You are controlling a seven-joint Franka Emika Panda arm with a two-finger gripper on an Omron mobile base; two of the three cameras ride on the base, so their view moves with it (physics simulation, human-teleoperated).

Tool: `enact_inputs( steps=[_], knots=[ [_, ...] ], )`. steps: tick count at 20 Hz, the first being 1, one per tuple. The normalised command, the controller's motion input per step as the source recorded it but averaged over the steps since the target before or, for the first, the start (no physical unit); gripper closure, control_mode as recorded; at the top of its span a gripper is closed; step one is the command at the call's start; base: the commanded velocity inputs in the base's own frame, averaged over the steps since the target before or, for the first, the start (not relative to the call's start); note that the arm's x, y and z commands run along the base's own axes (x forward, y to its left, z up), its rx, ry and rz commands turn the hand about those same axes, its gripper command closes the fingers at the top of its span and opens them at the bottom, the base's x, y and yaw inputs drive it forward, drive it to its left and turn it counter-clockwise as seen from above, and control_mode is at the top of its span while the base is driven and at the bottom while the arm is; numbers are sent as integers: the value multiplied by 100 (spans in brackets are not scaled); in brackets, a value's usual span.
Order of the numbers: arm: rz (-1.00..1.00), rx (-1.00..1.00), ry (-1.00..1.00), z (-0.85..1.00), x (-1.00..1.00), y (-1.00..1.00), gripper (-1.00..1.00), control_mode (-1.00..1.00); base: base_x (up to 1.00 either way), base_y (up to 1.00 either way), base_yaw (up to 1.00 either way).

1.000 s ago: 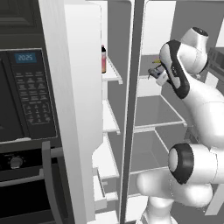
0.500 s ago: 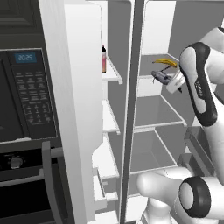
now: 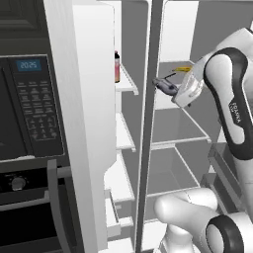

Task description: There's a fish in the fridge that needs to be moved to the freezer for freezing. Pick up the fish from the fridge, place it on any shelf in the freezer, and close the fridge and freezer doors when done.

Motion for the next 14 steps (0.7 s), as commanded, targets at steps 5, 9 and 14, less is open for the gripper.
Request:
enact_inputs(
  steps=[5, 9, 14],
  knots=[
    [33, -8, -14, 0, 4, 79, 100, -100, 0, 0, 0],
    [22, -10, -10, 0, 36, 49, 100, -100, 0, 0, 0],
    [0, -8, -9, 0, 55, 44, 100, -100, 0, 0, 0]
  ],
)
